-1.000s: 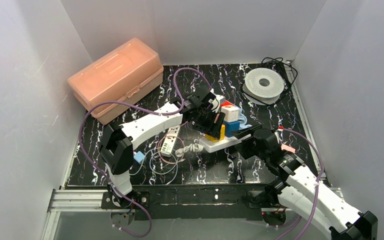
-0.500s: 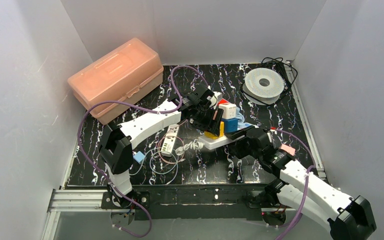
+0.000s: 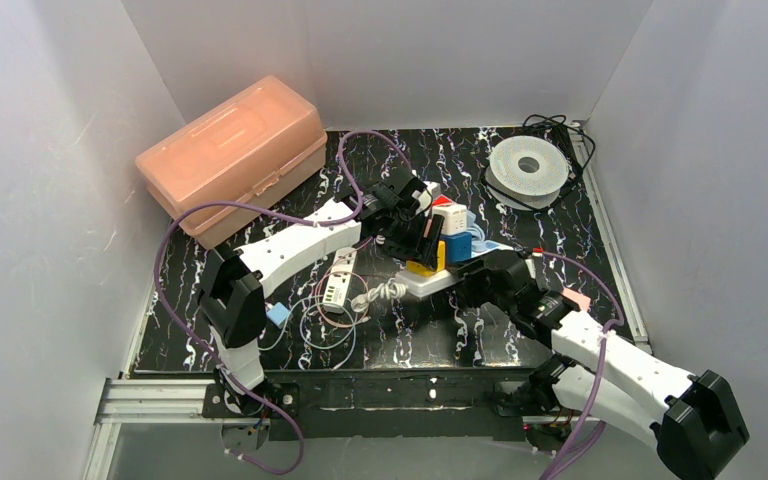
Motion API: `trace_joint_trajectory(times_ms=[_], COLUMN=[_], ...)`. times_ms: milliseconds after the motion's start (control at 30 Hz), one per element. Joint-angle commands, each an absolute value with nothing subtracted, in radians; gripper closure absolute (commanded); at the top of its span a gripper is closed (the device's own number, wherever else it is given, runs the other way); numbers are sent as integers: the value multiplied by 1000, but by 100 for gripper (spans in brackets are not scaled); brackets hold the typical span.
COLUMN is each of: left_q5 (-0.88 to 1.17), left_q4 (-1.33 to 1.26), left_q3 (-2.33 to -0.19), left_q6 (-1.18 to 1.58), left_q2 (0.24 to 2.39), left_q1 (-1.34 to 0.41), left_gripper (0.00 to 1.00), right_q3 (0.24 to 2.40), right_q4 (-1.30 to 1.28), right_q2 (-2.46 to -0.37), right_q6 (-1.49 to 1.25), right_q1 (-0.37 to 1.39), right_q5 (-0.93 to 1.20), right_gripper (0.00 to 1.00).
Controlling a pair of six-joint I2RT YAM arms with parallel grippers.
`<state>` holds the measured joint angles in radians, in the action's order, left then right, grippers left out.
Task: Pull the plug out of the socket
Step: Remove the plug from the socket.
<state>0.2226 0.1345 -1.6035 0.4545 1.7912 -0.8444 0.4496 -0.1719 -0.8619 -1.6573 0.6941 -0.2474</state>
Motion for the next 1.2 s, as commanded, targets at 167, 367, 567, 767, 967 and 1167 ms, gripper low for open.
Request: trace_joint_trajectory(times_ms=[167, 367, 567, 767, 967, 1167], left_q5=[166, 190, 234, 234, 268, 260], left_q4=[163, 147, 101, 38, 21, 40], left_q3=[-1640, -1640, -1645, -1676, -1675, -1686], left_q6=[508, 534, 526, 496, 490, 438], left_q2=[1734, 1713, 1673, 1660, 1654, 1657], left_q1=[-822, -808, -788, -760, -750, -750], left_gripper=[100, 100, 100, 100, 100, 100], right_q3=[498, 429, 385, 375, 337, 334], right_q4=[-37, -14, -10, -33, -73, -128], right_q2=[-905, -853, -830, -822, -799, -796], right_q6=[-1600, -1613, -1631, -1606, -1623, -1547], right_q1=[716, 717, 719, 752, 772, 801], right_q5=[-257, -261, -260, -280, -300, -327], right_gripper=[64, 99, 99, 99, 99, 99])
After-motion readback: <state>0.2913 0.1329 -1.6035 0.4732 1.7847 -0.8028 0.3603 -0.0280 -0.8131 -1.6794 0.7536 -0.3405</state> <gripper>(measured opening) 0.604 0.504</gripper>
